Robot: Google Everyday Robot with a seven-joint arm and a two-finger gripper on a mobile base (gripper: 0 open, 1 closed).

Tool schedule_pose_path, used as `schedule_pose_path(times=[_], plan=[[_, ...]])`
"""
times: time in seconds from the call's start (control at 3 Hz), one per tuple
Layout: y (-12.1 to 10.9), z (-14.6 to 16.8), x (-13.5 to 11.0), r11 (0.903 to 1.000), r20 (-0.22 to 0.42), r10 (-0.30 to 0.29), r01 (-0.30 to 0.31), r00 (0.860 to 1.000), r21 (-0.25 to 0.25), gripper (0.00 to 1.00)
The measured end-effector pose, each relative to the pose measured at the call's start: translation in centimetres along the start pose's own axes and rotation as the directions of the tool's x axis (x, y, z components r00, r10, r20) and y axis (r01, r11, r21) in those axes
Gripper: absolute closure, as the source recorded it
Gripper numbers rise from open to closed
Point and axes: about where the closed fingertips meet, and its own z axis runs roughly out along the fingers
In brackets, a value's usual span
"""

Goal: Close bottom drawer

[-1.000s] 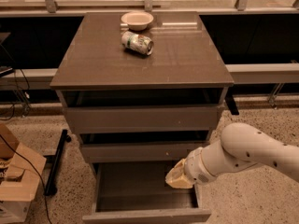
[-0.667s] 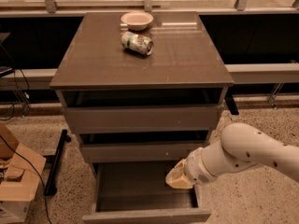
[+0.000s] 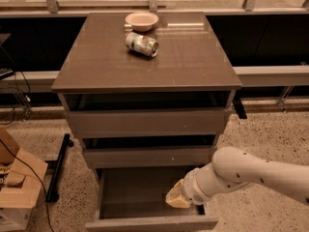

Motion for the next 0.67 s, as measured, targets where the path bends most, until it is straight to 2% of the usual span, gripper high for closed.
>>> schedule_pose_path(times=[0.33, 0.67], plan=[[-0.7, 3.2, 2.5, 0.9985, 0.06, 0.051, -0.05, 0.997, -0.019, 1.0], [-2.1, 6.7, 6.2, 0.9907, 0.135, 0.125, -0.116, 0.983, -0.071, 1.0]])
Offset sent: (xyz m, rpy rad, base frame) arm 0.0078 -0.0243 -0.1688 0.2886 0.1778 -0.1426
